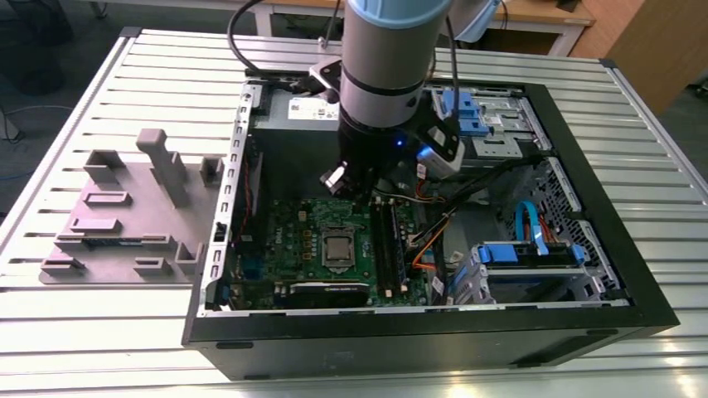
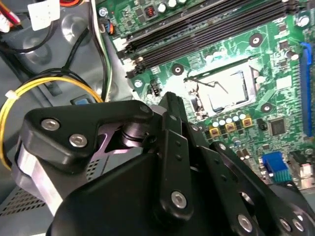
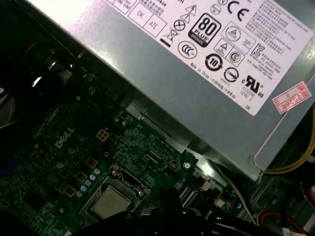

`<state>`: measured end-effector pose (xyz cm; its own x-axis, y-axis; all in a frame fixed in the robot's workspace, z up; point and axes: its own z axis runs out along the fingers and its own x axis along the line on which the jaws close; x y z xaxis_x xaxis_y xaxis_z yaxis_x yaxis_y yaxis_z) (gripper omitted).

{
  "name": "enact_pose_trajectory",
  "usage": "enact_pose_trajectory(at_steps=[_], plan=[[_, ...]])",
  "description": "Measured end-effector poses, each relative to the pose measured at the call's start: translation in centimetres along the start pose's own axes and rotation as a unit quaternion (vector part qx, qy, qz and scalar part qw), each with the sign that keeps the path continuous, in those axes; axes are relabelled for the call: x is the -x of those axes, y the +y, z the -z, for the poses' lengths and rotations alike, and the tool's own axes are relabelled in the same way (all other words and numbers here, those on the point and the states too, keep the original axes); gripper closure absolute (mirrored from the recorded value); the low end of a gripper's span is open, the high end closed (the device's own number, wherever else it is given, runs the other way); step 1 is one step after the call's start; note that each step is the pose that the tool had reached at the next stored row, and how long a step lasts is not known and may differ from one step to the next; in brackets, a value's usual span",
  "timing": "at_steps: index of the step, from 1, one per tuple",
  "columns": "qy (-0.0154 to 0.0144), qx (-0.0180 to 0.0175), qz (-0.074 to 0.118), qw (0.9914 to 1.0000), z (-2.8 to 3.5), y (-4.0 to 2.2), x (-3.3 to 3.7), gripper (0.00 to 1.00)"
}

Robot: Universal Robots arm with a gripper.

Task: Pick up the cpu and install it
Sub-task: 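Install the first cpu locking lever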

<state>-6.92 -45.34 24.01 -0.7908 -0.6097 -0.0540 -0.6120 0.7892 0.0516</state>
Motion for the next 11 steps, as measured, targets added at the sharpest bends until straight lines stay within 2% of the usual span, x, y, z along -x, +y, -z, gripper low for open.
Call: enact_pose_trajectory(at_steps=[5, 11], plan=[[0.0006, -0.0004, 0.002, 1.00000, 0.06, -0.66, -0.51, 0.89], [0.0006, -0.0004, 0.002, 1.00000, 0.12, -2.12, -1.64, 0.89]])
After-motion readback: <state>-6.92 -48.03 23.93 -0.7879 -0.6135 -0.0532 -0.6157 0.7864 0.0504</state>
